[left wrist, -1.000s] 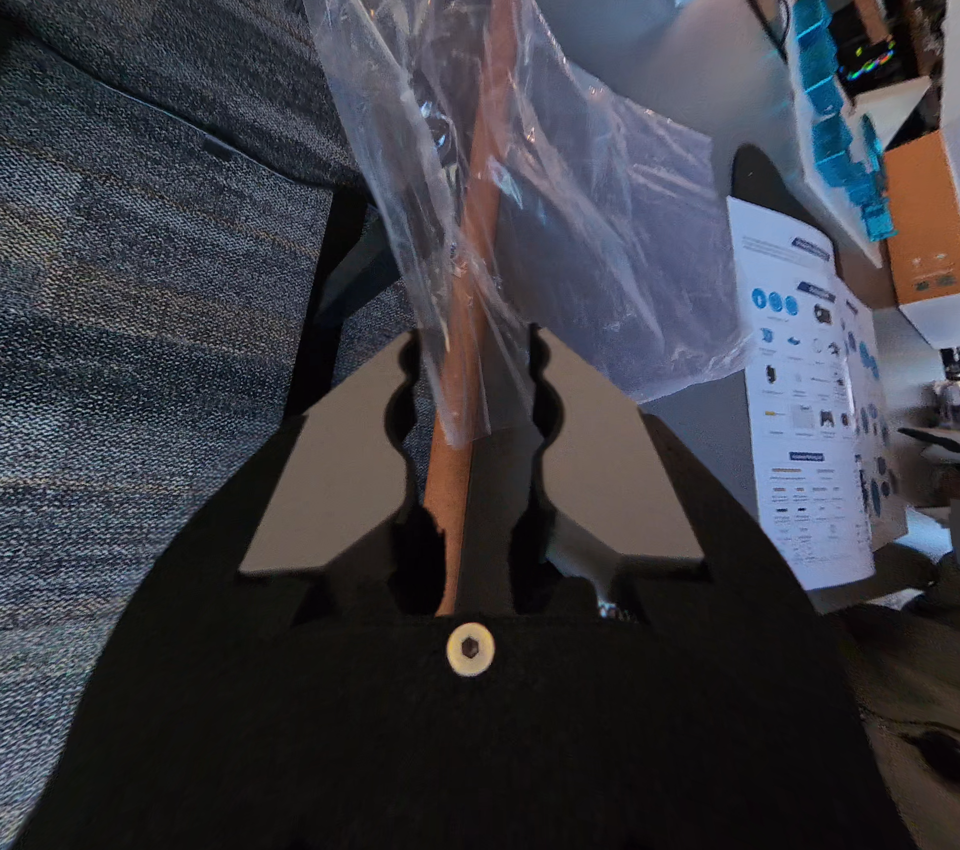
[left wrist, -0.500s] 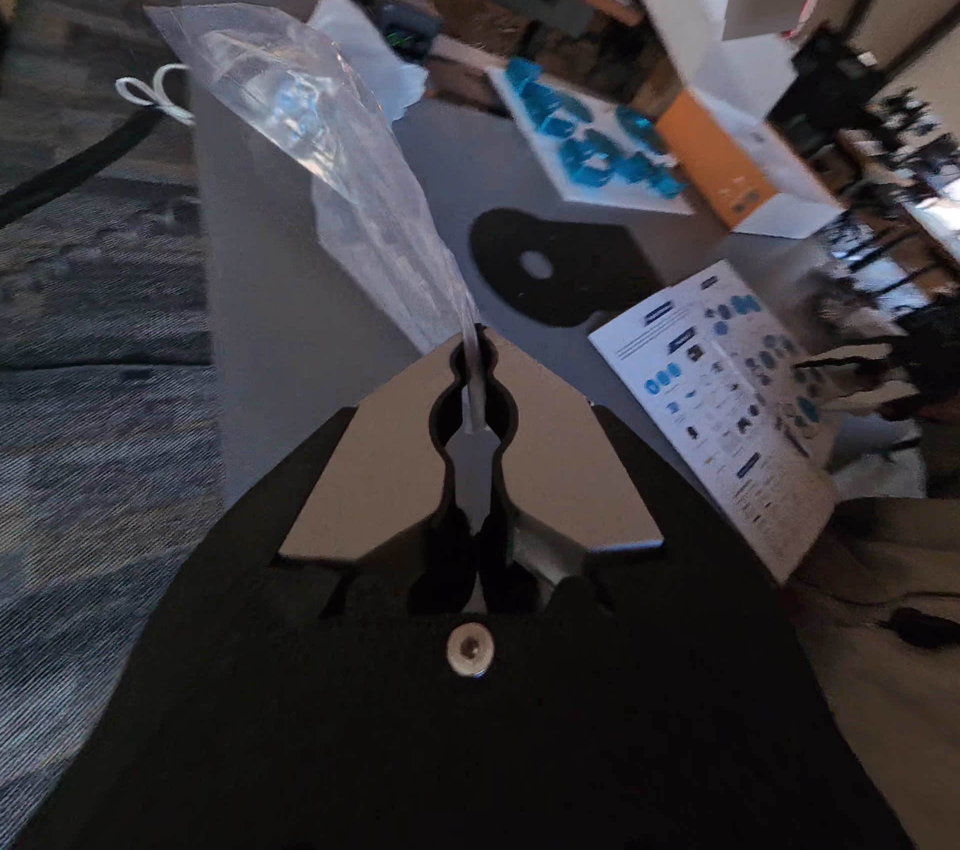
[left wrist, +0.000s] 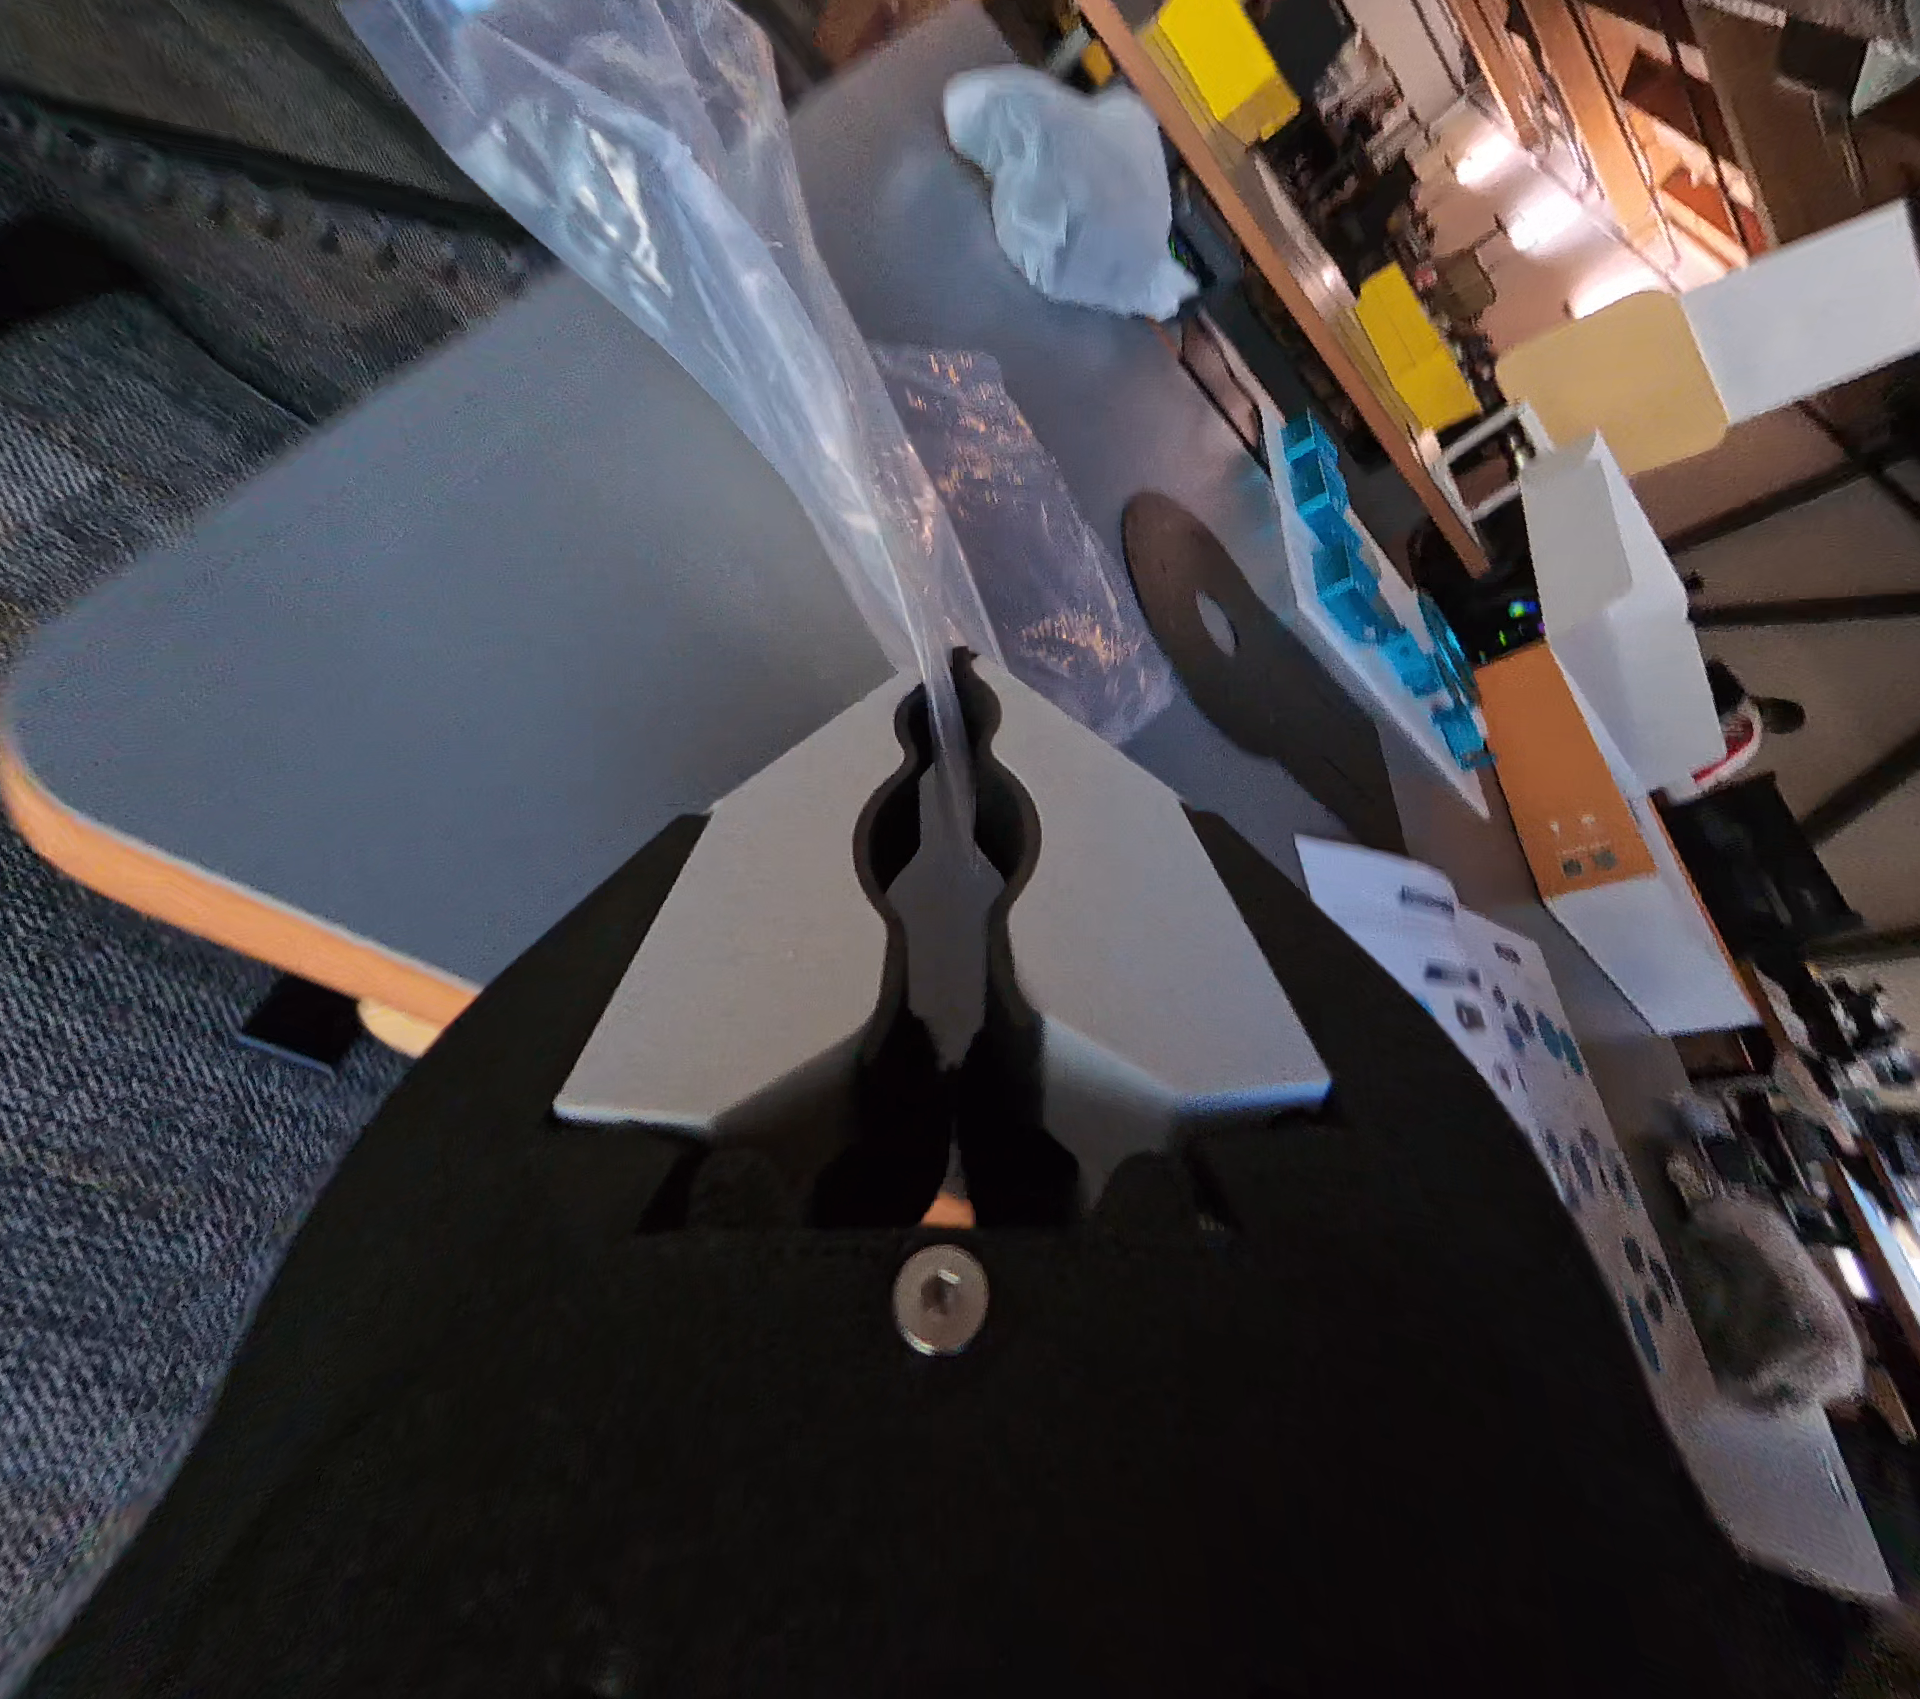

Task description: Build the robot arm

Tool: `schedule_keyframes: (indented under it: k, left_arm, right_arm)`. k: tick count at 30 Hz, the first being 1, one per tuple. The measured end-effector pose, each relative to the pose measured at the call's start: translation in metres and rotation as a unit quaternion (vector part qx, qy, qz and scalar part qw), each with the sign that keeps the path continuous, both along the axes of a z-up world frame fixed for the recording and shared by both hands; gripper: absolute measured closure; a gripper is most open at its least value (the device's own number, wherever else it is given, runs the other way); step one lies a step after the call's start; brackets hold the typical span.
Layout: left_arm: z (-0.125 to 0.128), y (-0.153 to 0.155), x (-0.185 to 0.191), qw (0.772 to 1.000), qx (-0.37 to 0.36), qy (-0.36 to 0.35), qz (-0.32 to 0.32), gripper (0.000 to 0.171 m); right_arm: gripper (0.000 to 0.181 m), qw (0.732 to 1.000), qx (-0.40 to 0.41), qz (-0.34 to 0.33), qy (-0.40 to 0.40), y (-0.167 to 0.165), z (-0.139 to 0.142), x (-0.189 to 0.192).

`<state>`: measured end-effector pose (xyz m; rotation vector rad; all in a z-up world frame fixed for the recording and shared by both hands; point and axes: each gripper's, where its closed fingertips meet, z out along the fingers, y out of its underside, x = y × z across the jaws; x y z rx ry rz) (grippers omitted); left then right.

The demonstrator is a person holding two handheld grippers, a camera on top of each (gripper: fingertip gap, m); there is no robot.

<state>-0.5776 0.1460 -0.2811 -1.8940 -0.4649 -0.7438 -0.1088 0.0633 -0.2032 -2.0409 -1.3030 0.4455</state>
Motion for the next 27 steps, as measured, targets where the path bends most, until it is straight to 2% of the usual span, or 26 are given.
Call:
schedule_keyframes:
  k: [1, 2, 3, 4, 5, 6, 7, 9, 10, 12, 13, 15, 17, 19, 24, 27]
  left_arm:
    - [-0.007, -0.009, 0.013, 1.0, -0.011, 0.001, -0.018, 0.167]
    - [-0.013, -0.017, 0.025, 0.999, -0.025, 0.016, -0.035, 0.153]
    - [-0.018, -0.024, 0.036, 0.997, -0.037, 0.037, -0.049, 0.132]
    - [-0.023, -0.032, 0.046, 0.994, -0.053, 0.065, -0.066, 0.11]
    - [-0.029, -0.042, 0.049, 0.989, -0.077, 0.101, -0.075, 0.097]
    - [-0.033, -0.051, 0.042, 0.983, -0.093, 0.146, -0.061, 0.082]
    - [-0.03, -0.06, 0.029, 0.977, -0.093, 0.191, -0.032, 0.079]
    - [-0.014, -0.076, 0.007, 0.968, -0.067, 0.241, 0.005, 0.08]
    - [-0.006, -0.078, 0.004, 0.967, -0.05, 0.251, -0.006, 0.093]
    - [0.0, -0.068, 0.007, 0.962, -0.028, 0.26, -0.08, 0.133]
    - [-0.001, -0.057, 0.007, 0.958, -0.023, 0.262, -0.112, 0.147]
    - [-0.002, -0.027, 0.006, 0.953, 0.002, 0.261, -0.154, 0.16]
    - [-0.017, -0.004, 0.0, 0.948, -0.017, 0.269, -0.171, 0.166]
    - [-0.037, 0.006, -0.006, 0.943, -0.052, 0.279, -0.176, 0.171]
    - [-0.056, -0.001, 0.0, 0.949, -0.058, 0.253, -0.179, 0.171]
    - [-0.056, -0.008, 0.013, 0.954, -0.054, 0.23, -0.183, 0.171]
  right_arm:
    - [0.104, 0.999, -0.004, 0.02, 0.029, 0.011, 0.016, -0.028]
    - [0.113, 0.997, -0.021, 0.038, 0.058, 0.021, 0.028, -0.055]
    - [0.121, 0.994, -0.052, 0.053, 0.077, 0.031, 0.034, -0.082]
    - [0.124, 0.99, -0.084, 0.067, 0.086, 0.041, 0.035, -0.108]
    - [0.13, 0.987, -0.106, 0.087, 0.083, 0.051, 0.032, -0.134]
    - [0.144, 0.985, -0.112, 0.108, 0.068, 0.064, 0.025, -0.156]
    - [0.159, 0.986, -0.104, 0.123, 0.05, 0.08, 0.015, -0.178]
    - [0.178, 0.987, -0.088, 0.134, 0.02, 0.115, -0.012, -0.221]
    - [0.181, 0.987, -0.081, 0.138, 0.002, 0.131, -0.029, -0.242]
    - [0.181, 0.985, -0.086, 0.144, -0.038, 0.157, -0.066, -0.278]
    - [0.181, 0.984, -0.088, 0.147, -0.058, 0.167, -0.084, -0.292]
    - [0.181, 0.981, -0.101, 0.146, -0.078, 0.178, -0.114, -0.312]
    - [0.181, 0.98, -0.101, 0.141, -0.097, 0.186, -0.135, -0.321]
    - [0.181, 0.98, -0.094, 0.144, -0.1, 0.191, -0.146, -0.329]
    - [0.181, 0.981, -0.074, 0.157, -0.089, 0.211, -0.146, -0.354]
    - [0.181, 0.98, -0.068, 0.165, -0.088, 0.231, -0.146, -0.37]
